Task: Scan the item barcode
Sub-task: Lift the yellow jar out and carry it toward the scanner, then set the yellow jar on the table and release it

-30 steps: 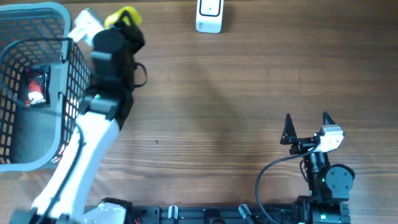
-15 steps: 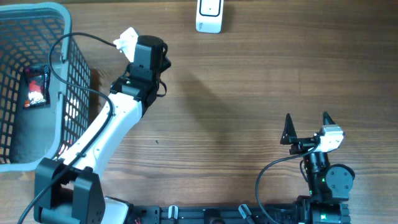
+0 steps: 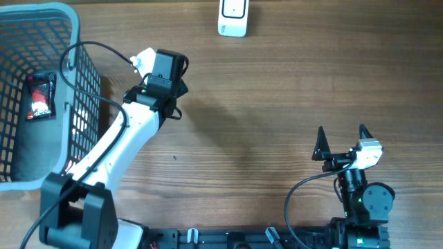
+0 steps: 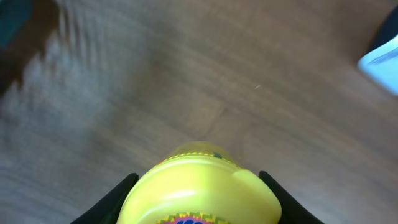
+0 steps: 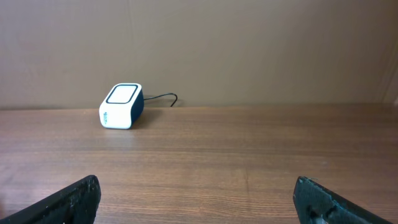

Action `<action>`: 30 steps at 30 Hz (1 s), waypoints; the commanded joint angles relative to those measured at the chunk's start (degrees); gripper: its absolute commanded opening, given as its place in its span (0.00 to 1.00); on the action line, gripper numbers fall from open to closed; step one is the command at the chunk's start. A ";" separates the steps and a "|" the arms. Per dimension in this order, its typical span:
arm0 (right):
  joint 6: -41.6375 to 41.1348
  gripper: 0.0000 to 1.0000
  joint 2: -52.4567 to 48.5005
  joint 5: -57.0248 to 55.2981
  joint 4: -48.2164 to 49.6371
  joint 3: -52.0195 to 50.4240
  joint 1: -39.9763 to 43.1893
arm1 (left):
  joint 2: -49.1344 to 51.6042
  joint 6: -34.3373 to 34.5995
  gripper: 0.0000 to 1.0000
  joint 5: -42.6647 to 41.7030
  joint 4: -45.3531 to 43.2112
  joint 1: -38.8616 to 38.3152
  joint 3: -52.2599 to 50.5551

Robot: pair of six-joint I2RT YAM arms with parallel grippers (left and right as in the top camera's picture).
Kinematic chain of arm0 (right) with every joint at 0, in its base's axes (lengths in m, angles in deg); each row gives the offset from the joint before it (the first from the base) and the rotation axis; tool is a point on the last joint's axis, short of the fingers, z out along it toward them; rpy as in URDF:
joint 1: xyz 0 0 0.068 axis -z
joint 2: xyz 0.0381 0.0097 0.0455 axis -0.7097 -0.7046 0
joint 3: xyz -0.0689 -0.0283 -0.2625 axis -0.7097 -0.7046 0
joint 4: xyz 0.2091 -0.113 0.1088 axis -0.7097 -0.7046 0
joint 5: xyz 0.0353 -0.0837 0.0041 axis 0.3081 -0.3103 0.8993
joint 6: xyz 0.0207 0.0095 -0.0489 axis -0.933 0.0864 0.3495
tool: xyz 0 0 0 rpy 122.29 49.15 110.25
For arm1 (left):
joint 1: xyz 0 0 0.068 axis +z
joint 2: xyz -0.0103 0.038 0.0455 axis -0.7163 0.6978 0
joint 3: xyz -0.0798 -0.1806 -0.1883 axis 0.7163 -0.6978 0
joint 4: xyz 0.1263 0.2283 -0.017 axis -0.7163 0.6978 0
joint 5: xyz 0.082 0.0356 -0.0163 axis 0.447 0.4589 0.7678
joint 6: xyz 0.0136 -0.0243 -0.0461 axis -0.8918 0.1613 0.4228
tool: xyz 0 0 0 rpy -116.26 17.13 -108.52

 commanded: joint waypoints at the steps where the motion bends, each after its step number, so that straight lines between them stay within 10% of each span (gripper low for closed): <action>1: -0.68 1.00 0.46 -0.52 0.20 -0.09 0.31 | 4.44 -1.11 0.46 0.33 0.42 -0.04 0.26; 30: -0.68 1.00 0.46 -0.52 0.20 -0.09 0.31 | 5.66 -4.39 0.75 -1.14 -3.67 -0.07 0.59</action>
